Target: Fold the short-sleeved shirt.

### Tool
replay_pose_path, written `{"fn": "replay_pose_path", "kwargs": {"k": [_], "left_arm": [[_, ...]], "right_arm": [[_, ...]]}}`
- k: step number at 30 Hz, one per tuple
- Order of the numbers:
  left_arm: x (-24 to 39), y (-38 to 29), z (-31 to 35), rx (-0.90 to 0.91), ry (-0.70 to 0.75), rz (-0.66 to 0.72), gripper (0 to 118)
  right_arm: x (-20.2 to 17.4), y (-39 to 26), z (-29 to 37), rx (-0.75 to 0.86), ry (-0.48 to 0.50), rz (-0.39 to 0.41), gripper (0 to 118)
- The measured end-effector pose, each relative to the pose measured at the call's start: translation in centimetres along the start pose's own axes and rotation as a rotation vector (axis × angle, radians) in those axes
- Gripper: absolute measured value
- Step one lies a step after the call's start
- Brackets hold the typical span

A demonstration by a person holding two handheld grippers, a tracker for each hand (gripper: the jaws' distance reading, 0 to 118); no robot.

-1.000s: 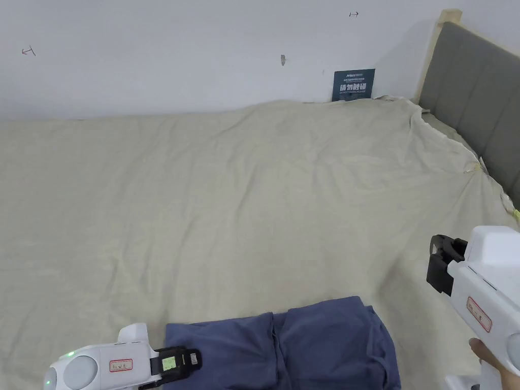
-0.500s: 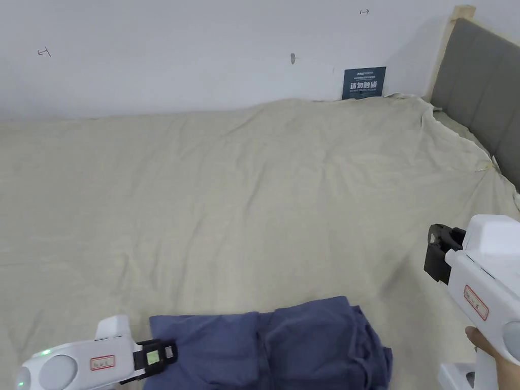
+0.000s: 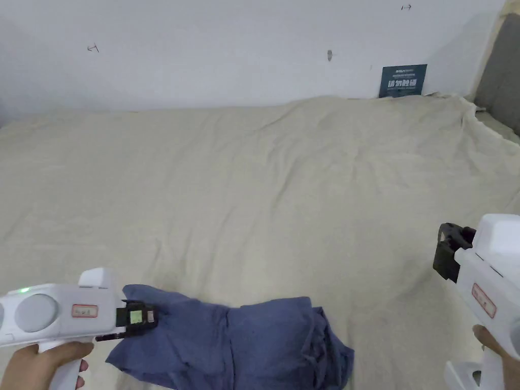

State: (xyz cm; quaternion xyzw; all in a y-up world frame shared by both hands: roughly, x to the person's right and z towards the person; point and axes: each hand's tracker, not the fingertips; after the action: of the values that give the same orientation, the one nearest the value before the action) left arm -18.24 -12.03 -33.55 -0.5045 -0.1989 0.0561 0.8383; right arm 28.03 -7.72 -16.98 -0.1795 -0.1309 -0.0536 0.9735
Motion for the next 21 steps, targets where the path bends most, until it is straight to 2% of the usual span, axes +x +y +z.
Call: {"fn": "replay_pose_path", "kwargs": {"k": [3,7,12,21], "left_arm": [[3.9,0.8,-1.3,-0.031,-0.101,-0.109,11],[9.4,1.7,-4.2,-0.083,-0.159,-0.214,11],[15.8,1.4,-9.7,-0.201,-0.131,-0.319,11],[20.4,-2.2,-19.6,-0.342,-0.04,-0.347,12]], "right_arm": [[0.0,0.0,0.1,0.004,0.006,-0.005,0],[0.5,-0.2,0.2,0.005,0.007,-0.015,0],[1.6,-0.5,0.3,0.005,-0.004,-0.022,0],[3.2,-1.2,1.0,-0.011,-0.043,-0.029,0]]}}
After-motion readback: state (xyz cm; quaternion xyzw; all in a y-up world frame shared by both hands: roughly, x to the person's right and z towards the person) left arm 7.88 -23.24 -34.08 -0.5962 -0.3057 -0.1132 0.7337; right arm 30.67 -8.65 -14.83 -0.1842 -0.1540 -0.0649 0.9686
